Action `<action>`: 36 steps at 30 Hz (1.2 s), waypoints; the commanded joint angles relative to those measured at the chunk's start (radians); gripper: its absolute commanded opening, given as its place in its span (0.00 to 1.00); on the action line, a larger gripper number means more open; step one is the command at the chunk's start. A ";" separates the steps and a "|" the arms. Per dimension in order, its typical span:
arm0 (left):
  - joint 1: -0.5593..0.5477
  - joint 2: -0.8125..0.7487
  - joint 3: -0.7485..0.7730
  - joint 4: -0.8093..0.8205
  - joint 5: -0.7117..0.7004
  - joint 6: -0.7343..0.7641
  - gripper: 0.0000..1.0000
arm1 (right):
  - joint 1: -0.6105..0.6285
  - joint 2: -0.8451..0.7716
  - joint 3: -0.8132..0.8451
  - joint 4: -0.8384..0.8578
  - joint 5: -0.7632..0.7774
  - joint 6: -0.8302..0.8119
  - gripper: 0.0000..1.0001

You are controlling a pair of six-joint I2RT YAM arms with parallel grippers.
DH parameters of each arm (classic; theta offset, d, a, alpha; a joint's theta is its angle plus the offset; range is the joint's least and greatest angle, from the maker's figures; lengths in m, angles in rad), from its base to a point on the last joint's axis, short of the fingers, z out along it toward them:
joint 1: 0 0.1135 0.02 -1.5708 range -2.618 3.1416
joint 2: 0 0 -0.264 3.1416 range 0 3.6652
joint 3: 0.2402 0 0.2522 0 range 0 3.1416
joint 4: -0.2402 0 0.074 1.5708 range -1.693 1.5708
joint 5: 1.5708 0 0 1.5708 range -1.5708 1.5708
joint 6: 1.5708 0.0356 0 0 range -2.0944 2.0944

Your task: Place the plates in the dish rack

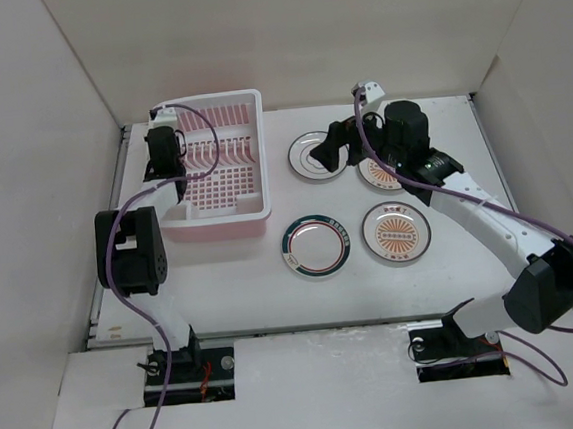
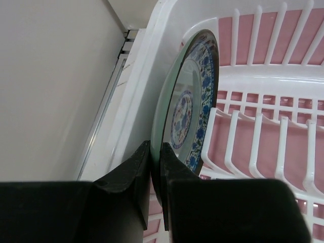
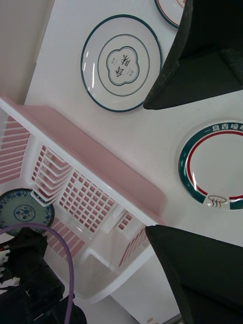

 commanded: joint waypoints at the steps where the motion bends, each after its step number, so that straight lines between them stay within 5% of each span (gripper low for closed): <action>1: -0.002 0.014 0.031 -0.030 0.015 -0.029 0.00 | 0.011 -0.017 0.038 0.022 0.008 -0.014 1.00; 6: -0.002 0.032 0.059 -0.053 0.024 -0.029 0.01 | 0.020 -0.017 0.038 0.022 0.008 -0.014 1.00; 15: -0.002 0.041 0.059 -0.082 0.035 -0.039 0.40 | 0.020 -0.017 0.038 0.022 0.008 -0.014 1.00; 19: -0.002 0.023 0.049 -0.082 0.035 -0.048 0.49 | 0.020 -0.017 0.038 0.022 0.008 -0.014 1.00; 36: -0.011 -0.113 0.059 -0.082 -0.040 -0.048 0.66 | 0.030 0.002 0.047 0.022 -0.001 -0.014 1.00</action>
